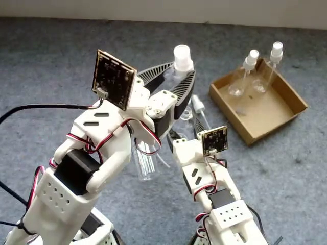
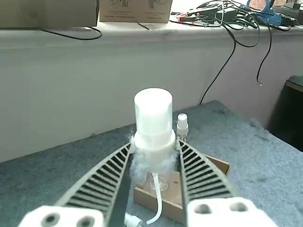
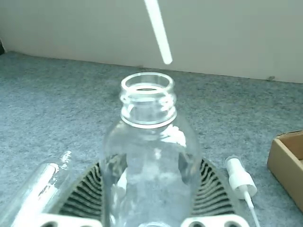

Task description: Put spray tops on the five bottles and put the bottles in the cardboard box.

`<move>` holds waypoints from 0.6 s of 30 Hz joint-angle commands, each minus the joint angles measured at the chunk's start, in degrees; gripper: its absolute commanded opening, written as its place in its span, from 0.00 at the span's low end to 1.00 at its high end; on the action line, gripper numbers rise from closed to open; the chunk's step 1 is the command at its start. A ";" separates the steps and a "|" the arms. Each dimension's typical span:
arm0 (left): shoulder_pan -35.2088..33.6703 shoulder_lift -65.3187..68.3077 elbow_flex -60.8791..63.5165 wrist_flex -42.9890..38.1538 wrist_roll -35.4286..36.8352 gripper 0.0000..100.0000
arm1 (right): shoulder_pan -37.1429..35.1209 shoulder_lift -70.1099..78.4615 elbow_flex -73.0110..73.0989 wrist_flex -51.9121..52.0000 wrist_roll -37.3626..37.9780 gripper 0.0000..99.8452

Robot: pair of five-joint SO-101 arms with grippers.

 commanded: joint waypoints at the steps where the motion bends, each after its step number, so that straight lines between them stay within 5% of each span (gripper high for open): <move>1: 0.66 0.22 -2.86 1.23 0.53 0.01 | -0.48 -0.66 7.96 0.04 -0.62 0.03; 18: 0.66 0.04 -4.79 9.93 0.62 0.01 | -0.48 -0.66 7.96 0.04 -0.62 0.03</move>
